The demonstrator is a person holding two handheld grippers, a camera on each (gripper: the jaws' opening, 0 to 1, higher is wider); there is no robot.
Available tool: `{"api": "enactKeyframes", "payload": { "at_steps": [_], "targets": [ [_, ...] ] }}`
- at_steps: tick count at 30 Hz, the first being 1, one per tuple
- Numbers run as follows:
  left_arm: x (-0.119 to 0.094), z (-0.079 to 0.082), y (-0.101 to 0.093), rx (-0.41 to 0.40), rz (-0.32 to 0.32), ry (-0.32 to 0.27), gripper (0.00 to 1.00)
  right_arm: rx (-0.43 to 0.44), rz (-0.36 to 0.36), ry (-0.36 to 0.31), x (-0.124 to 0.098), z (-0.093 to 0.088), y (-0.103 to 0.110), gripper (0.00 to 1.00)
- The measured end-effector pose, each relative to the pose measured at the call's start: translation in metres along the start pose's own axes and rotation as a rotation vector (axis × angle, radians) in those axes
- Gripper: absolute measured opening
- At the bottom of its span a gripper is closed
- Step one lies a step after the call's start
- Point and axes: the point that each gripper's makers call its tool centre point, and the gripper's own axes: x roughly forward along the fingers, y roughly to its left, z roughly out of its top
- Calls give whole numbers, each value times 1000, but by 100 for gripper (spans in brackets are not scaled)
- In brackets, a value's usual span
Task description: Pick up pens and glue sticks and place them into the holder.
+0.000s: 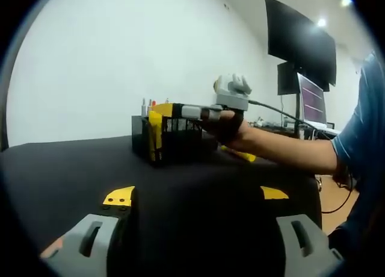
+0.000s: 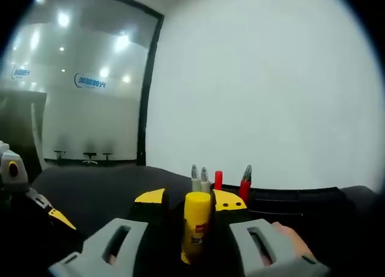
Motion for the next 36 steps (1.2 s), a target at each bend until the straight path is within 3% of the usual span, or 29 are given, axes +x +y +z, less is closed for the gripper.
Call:
{"api": "enactKeyframes", "payload": {
  "at_steps": [5,11,17,24,29,36],
  "targets": [
    [0,-1,1,2,0,7,75,-34,-15,-22,-28,16,-1,25],
    [0,-1,1,0,-1,9,75,-16,-60,-57,-65,35,-18,25],
    [0,-1,0,3,-1,5,75,-78,-162,-28,-112,38,-55,25],
    [0,-4,-3,15,-5,20,75,-32,-266,-14,-165,32,-100,24],
    [-1,-2,-2,11,4,8,75,-28,-290,-7,-190,30,-104,24],
    [0,-5,-3,8,7,23,75,-1,-261,17,-215,14,-87,27]
  ]
}}
